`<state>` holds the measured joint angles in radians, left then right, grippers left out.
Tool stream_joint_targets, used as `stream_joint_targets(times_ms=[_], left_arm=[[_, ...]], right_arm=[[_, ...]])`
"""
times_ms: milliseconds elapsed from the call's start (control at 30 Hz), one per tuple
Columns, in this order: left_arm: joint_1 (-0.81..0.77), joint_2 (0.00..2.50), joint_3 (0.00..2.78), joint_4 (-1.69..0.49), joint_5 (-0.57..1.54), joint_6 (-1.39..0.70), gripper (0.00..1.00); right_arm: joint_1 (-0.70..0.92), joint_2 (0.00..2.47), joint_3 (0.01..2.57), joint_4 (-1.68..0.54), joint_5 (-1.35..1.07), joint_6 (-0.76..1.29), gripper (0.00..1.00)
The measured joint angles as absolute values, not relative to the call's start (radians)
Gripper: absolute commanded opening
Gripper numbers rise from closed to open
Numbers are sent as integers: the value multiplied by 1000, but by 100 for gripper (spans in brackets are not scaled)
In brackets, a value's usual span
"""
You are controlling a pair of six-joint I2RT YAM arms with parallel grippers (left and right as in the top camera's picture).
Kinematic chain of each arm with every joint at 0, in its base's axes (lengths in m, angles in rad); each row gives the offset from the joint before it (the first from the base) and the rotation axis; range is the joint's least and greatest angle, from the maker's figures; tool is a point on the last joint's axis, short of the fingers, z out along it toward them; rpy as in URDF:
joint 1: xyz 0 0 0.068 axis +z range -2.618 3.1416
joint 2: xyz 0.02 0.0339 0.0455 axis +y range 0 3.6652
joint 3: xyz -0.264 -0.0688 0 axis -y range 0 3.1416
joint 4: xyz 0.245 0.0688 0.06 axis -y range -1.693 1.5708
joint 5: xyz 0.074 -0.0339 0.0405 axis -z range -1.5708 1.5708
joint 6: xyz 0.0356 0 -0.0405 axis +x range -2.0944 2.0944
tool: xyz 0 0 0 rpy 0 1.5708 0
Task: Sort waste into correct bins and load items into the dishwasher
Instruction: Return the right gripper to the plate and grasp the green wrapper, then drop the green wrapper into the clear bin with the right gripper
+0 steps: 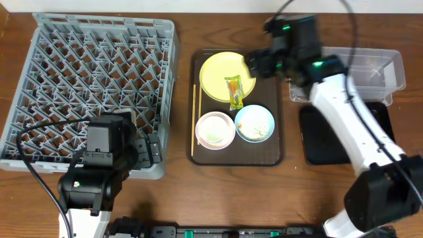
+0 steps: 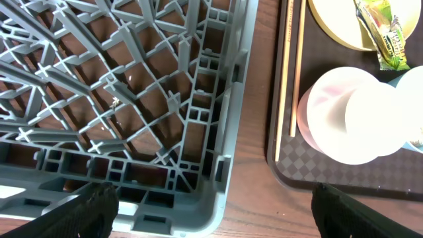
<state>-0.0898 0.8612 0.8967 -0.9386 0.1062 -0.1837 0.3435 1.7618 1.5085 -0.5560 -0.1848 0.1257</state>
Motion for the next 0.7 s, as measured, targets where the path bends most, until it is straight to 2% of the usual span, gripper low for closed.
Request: stream_joint_targets(times_ms=[200, 300, 367, 567, 700], left_arm=[[-90, 861, 897, -939, 106, -184, 94], [-90, 862, 897, -938, 106, -184, 94], [-90, 862, 897, -938, 106, -184, 94], [-90, 862, 897, -939, 106, -184, 94], [-90, 862, 897, -939, 107, -184, 94]], right_arm=[[466, 1940, 1509, -541, -62, 204, 87], [490, 2040, 1508, -482, -33, 263, 80], [503, 2096, 1507, -451, -25, 295, 72], [509, 2138, 1505, -474, -6, 335, 63], [509, 2138, 1504, -479, 30, 355, 27]])
